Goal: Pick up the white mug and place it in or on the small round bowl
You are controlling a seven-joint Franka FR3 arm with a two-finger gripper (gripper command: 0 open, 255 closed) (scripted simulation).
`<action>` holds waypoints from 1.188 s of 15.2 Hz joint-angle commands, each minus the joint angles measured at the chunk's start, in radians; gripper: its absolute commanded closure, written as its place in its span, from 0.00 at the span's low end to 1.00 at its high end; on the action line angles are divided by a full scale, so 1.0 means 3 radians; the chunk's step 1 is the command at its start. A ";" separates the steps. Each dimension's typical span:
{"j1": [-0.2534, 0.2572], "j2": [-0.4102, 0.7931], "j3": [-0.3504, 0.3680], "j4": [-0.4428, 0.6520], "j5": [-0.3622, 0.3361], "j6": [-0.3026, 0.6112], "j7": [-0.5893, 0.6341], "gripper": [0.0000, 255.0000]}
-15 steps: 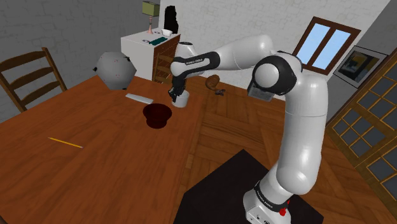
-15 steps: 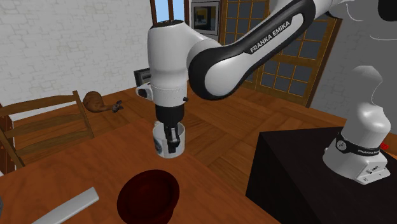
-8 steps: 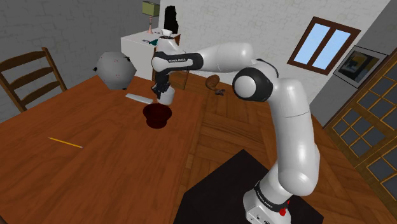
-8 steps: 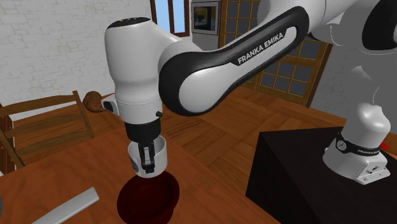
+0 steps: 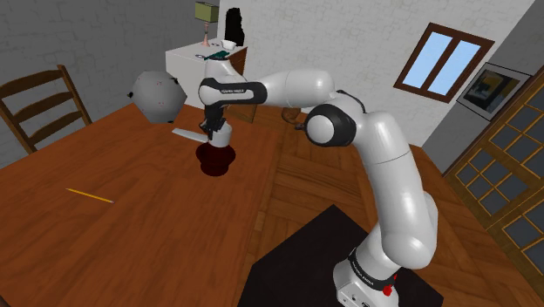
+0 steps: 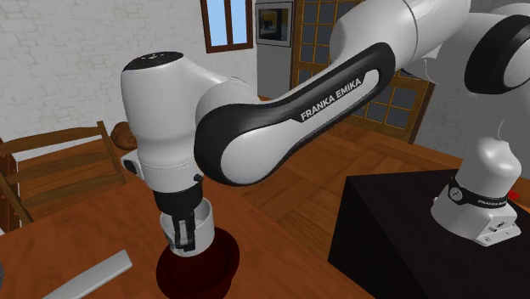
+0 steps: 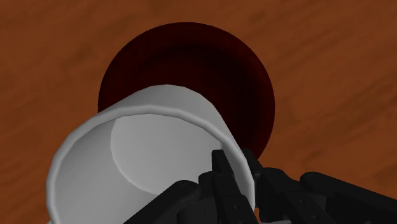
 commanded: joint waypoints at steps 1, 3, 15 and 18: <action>0.0002 0.0036 0.0000 -0.0019 -0.0001 0.0057 0.0005 1.00; 0.0002 0.0071 0.0000 -0.0050 -0.0001 0.0122 0.0008 1.00; 0.0002 0.0175 0.0000 -0.0105 -0.0002 0.0282 0.0014 1.00; 0.0002 0.0175 0.0000 -0.0105 -0.0002 0.0282 0.0014 0.00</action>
